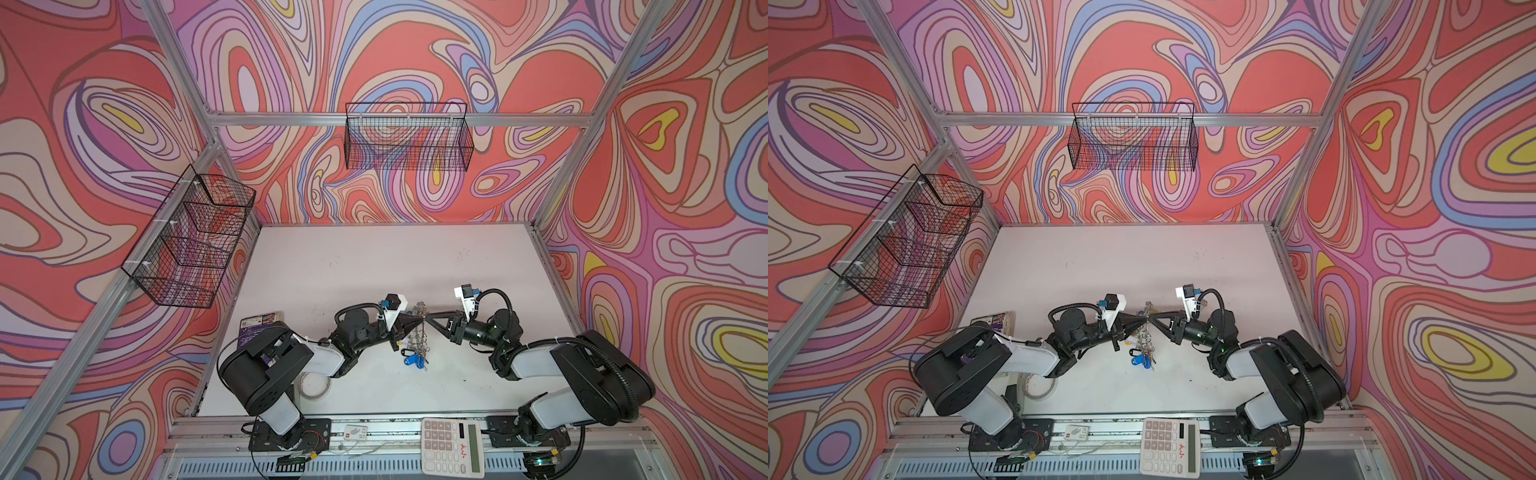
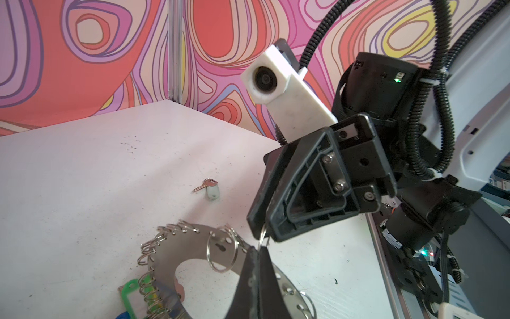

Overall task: Attach keys to a key ring
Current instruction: Pass the keyring.

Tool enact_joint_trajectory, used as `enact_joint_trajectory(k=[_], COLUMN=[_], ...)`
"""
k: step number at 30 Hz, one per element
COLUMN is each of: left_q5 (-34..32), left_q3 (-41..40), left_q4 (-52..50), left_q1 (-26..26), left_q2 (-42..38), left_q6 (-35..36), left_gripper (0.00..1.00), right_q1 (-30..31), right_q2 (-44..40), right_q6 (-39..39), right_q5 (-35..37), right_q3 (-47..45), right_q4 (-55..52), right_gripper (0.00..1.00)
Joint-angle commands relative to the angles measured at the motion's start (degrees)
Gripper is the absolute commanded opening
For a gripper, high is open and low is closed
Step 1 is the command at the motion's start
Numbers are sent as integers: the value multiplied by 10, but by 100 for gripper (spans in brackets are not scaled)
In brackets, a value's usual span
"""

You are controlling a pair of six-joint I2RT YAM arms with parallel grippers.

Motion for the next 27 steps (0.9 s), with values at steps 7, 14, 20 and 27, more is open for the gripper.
enact_joint_trajectory(k=[7, 14, 20, 27], left_q5=[6, -6, -11, -21], left_q3=[21, 15, 11, 4], left_q4=[50, 50, 50, 50], left_q1=[-4, -4, -2, 5], left_q2=[4, 7, 3, -3], left_q6=[1, 3, 7, 7], left_gripper=[0, 0, 0, 0], right_q1=[19, 19, 19, 19], right_q2=[10, 15, 18, 24], right_q6=[-13, -8, -5, -1], right_q5=[-16, -16, -17, -19], right_q3=[2, -2, -3, -5], right_q4=[8, 19, 26, 37], right_gripper=[15, 15, 21, 26])
